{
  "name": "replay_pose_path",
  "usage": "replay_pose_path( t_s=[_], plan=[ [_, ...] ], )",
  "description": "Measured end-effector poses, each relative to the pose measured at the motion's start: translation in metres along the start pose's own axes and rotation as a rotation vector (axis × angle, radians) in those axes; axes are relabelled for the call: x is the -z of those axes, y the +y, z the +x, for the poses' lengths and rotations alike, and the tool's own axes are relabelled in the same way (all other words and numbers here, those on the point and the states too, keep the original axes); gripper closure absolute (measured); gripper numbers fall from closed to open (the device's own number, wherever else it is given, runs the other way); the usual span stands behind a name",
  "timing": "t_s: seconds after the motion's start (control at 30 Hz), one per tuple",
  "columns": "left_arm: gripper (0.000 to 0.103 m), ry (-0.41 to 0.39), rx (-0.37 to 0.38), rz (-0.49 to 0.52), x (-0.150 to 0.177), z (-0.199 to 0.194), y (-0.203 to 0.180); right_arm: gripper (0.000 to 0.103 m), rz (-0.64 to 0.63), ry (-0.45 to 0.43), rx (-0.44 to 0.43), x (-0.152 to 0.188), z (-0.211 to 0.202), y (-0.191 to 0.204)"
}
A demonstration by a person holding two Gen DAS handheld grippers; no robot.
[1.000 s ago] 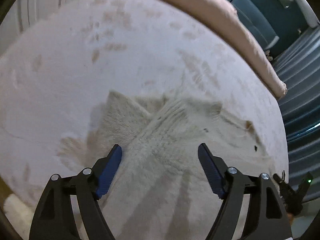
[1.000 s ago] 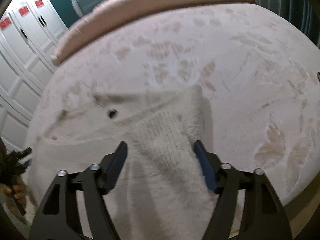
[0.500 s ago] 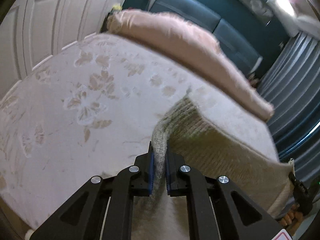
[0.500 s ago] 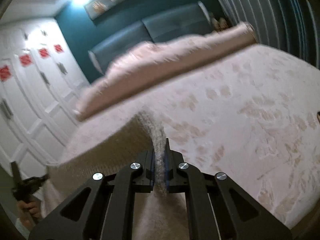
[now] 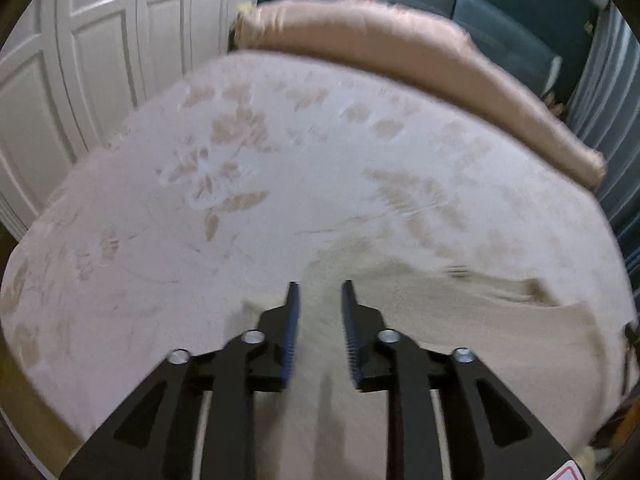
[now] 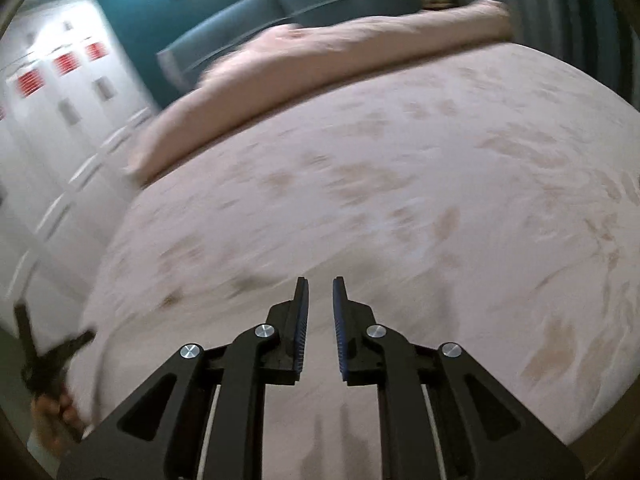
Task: Fold small clothes
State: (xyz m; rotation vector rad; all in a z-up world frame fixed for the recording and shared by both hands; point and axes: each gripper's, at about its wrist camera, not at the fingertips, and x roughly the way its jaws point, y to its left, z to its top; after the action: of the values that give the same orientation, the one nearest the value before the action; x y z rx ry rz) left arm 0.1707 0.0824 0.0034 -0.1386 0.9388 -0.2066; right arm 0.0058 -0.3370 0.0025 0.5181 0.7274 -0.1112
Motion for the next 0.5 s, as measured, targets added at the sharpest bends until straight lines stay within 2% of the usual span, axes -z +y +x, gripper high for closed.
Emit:
replay_pose_path(
  t_s=[0.03, 0.1, 0.13, 0.2, 0.23, 0.3, 0.37, 0.4, 0.43, 0.5],
  plan=[
    [0.070, -0.021, 0.044, -0.009, 0.008, -0.016, -0.009, 0.090, -0.036, 0.026, -0.041, 0.015, -0.004, 0.019],
    [0.068, -0.017, 0.143, 0.009, 0.033, -0.039, -0.034, 0.090, -0.091, 0.092, -0.116, 0.051, -0.001, 0.056],
    [0.067, 0.006, 0.181, 0.024, 0.046, -0.043, -0.047, 0.090, -0.120, 0.157, -0.170, 0.075, 0.005, 0.077],
    [0.067, 0.098, 0.250, 0.073, 0.079, -0.041, -0.072, 0.090, -0.162, 0.224, -0.208, 0.108, 0.015, 0.100],
    [0.067, 0.130, 0.246, 0.107, 0.093, -0.037, -0.080, 0.091, -0.175, 0.241, -0.205, 0.118, 0.018, 0.104],
    [0.067, 0.180, 0.189, 0.158, 0.118, -0.026, -0.084, 0.094, -0.188, 0.275, -0.166, 0.132, 0.023, 0.098],
    [0.068, 0.197, 0.140, 0.144, 0.127, -0.022, -0.066, 0.097, -0.152, 0.272, -0.100, 0.132, 0.017, 0.067],
    [0.073, 0.193, 0.124, 0.130, 0.128, -0.023, -0.054, 0.102, -0.112, 0.268, -0.074, 0.128, 0.010, 0.047],
    [0.076, 0.196, 0.095, 0.114, 0.128, -0.024, -0.041, 0.101, -0.067, 0.266, -0.046, 0.124, 0.004, 0.025],
    [0.084, 0.195, 0.043, 0.069, 0.129, -0.027, -0.009, 0.100, -0.005, 0.247, 0.125, 0.119, -0.013, -0.025]
  ],
)
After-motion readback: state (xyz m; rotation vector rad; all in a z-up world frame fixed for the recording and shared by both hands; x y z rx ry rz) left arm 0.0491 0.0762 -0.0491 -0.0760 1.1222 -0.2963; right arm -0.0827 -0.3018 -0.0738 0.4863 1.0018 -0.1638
